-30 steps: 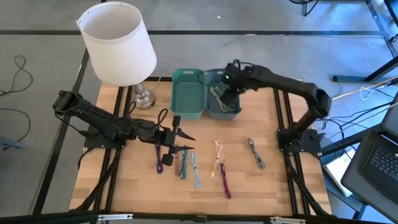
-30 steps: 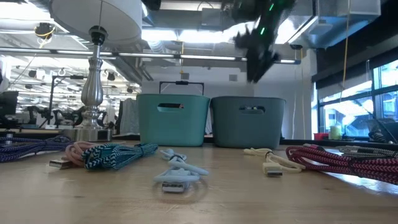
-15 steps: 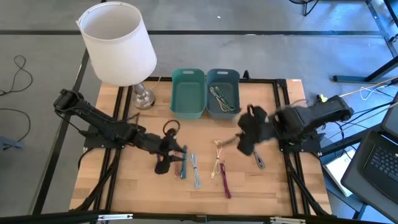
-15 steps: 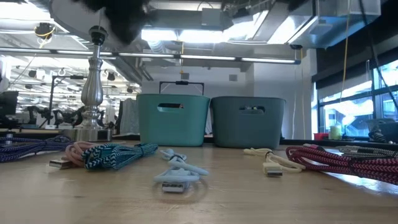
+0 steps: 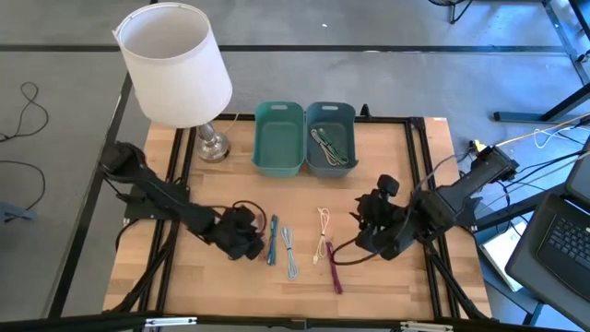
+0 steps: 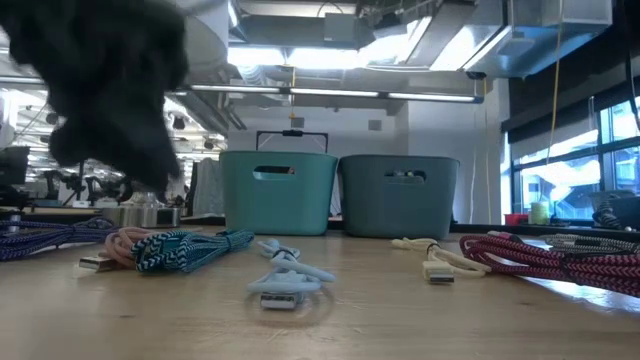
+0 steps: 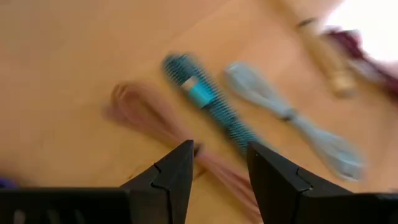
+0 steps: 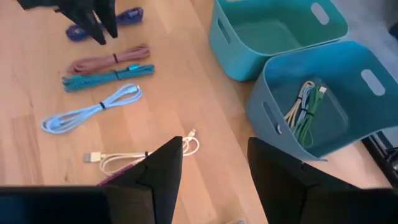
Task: Pick and place USB-C Cables
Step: Put the pink charger cable into the blue bin
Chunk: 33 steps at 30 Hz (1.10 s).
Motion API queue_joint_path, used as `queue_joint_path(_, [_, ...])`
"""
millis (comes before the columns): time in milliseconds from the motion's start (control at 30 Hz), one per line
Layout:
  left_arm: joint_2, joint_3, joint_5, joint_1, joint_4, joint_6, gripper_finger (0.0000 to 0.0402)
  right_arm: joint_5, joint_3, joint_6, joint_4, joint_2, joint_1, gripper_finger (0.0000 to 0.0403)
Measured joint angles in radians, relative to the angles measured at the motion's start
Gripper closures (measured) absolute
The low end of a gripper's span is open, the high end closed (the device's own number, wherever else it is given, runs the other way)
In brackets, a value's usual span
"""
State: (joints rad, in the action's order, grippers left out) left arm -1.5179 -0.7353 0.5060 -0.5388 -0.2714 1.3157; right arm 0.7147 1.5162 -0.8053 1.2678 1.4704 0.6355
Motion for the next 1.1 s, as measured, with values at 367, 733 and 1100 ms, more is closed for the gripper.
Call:
queue_joint_path(367, [-0.158,-0.003,-0.072,0.042,0.027,0.179,0.0259,0.0,0.0,-0.016,0.035,0.016,0.023,0.0217])
queue_joint_path(733, [-0.111,0.002,-0.082,0.077,0.053,0.109,0.0236,0.011,0.0,-0.025,0.041,0.016,0.023,0.0217])
queue_joint_path(1100, [-0.112,0.002,-0.126,0.105,0.117,0.095,0.0223,0.018,0.0,-0.025,0.042,0.016,0.023,0.0217])
